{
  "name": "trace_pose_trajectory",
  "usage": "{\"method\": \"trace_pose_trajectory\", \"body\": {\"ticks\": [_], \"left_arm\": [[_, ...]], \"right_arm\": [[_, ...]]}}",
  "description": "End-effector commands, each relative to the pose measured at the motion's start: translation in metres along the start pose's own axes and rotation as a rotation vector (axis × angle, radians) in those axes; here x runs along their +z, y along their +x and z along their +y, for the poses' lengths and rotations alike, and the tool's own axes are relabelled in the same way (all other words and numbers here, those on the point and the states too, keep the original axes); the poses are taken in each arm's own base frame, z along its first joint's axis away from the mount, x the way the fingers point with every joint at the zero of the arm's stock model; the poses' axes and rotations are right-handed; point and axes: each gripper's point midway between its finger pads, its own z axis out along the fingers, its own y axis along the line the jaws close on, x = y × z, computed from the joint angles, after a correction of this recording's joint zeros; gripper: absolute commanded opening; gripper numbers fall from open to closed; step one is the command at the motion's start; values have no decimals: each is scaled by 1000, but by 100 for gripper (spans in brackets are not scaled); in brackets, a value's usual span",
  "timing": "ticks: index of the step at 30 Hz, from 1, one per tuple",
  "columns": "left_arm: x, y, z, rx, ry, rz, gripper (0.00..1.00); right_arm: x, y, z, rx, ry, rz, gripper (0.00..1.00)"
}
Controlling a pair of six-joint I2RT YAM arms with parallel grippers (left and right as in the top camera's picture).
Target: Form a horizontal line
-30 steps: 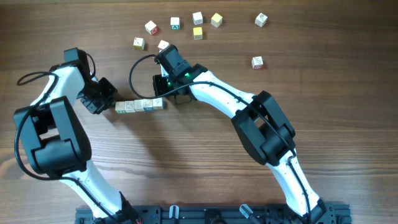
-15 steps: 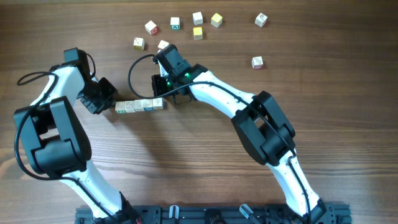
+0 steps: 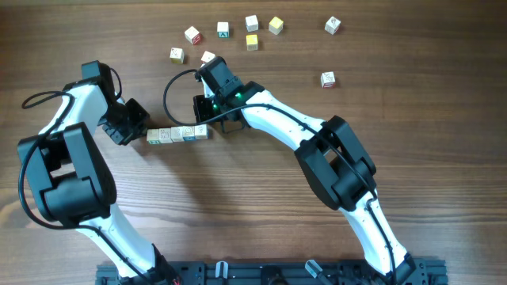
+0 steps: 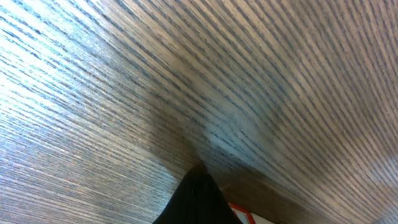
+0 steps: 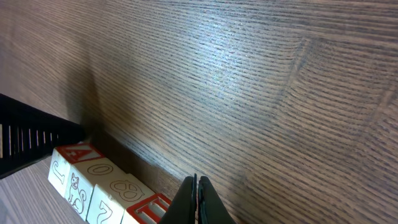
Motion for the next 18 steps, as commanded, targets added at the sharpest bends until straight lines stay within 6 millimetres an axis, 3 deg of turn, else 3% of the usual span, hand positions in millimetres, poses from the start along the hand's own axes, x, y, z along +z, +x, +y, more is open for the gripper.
{"method": "trace_pose_trajectory", "body": {"ticks": [1, 18], "left_arm": [[15, 14, 5, 7, -13, 59, 4], [15, 15, 5, 7, -15, 62, 4]], "right_arm": [[4, 2, -3, 10, -1, 9, 5], [4, 6, -1, 14, -16, 29, 5]]}}
